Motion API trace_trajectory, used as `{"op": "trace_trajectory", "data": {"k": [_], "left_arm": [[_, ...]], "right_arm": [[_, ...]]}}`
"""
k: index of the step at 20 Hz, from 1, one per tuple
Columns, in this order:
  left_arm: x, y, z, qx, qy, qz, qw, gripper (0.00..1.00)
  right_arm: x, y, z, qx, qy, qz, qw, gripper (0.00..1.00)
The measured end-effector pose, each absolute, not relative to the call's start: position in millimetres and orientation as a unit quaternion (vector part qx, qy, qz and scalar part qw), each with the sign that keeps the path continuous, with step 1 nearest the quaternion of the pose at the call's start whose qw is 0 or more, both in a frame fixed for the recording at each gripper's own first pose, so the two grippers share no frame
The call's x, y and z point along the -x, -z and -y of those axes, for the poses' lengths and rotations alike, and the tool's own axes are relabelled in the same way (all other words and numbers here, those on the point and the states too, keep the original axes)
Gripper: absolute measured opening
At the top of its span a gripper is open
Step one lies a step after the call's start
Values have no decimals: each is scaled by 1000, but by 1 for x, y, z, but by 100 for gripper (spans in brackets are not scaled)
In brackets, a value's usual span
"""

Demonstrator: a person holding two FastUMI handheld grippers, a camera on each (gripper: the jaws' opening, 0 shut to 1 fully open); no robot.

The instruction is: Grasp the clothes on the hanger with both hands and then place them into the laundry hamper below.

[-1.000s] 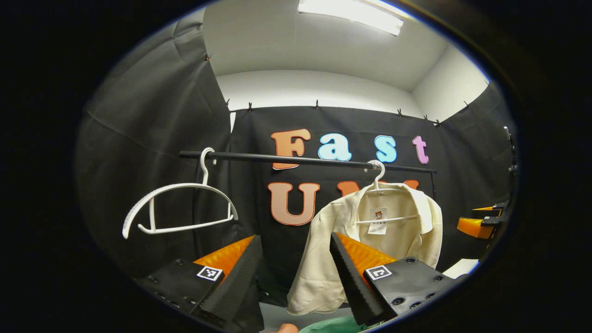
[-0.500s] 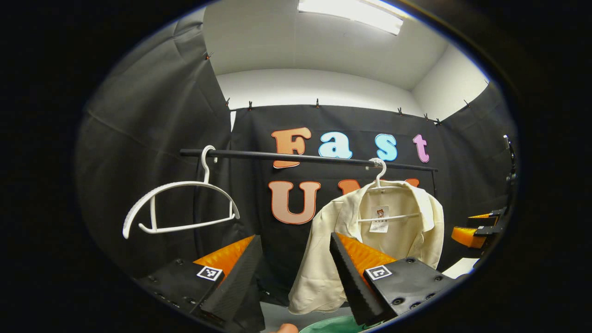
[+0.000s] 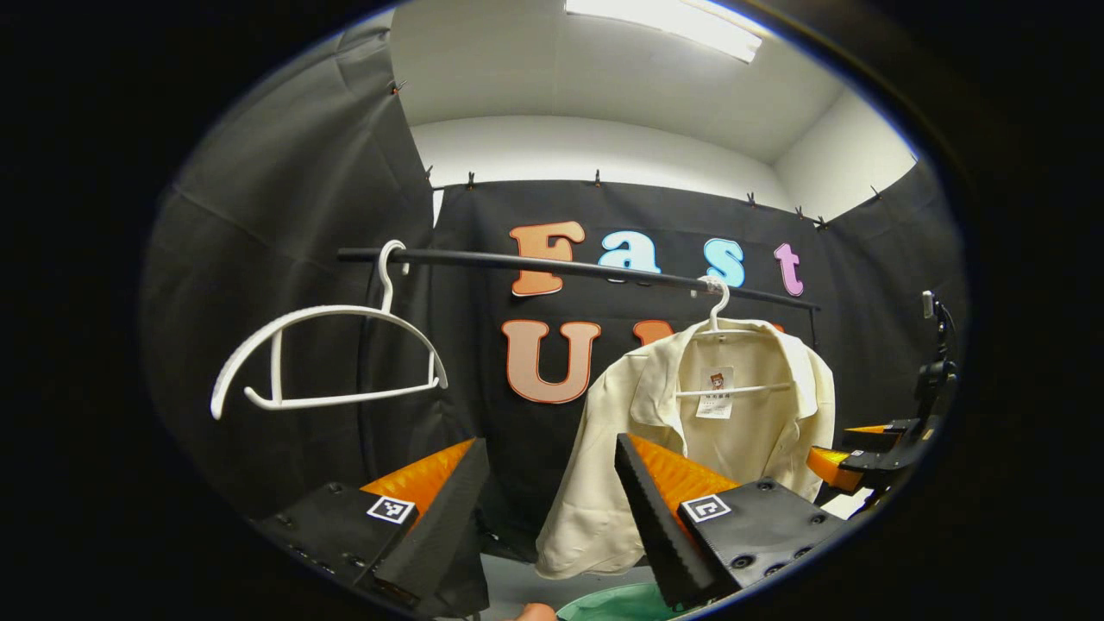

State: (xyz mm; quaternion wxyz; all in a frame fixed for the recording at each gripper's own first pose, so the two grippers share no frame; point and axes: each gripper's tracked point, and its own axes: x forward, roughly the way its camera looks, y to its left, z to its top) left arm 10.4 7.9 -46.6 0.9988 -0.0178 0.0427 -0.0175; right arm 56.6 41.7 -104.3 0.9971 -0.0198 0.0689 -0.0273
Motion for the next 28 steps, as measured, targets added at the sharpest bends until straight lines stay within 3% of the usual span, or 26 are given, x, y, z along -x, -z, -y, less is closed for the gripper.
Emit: {"op": "trace_trajectory", "data": {"k": [8,9,10,13,18,21,23,25,28], "left_arm": [[-24,79,-11,18,11,-67,998,93],[-25,82,-9,24,16,-70,997,100],[-27,86,-6,30,22,-74,997,97],[-28,94,6,38,41,-80,995,100],[-35,102,41,48,76,-78,993,97],[-45,108,61,52,87,-79,992,97],[-54,114,74,51,94,-79,991,97],[-65,121,88,46,100,-79,991,97],[-82,131,105,56,104,-82,990,97]], "right_arm": [[-102,113,-27,38,92,-62,993,94],[-109,115,-26,36,98,-64,992,94],[-115,118,-24,31,102,-67,992,94],[-127,122,-21,26,105,-73,991,94],[-145,126,-22,0,85,-75,994,91],[-154,127,-20,-14,72,-72,995,72],[-158,127,-16,-19,73,-70,995,49],[-159,125,-11,-22,75,-68,995,40],[-155,123,-7,-22,70,-68,995,14]]}}
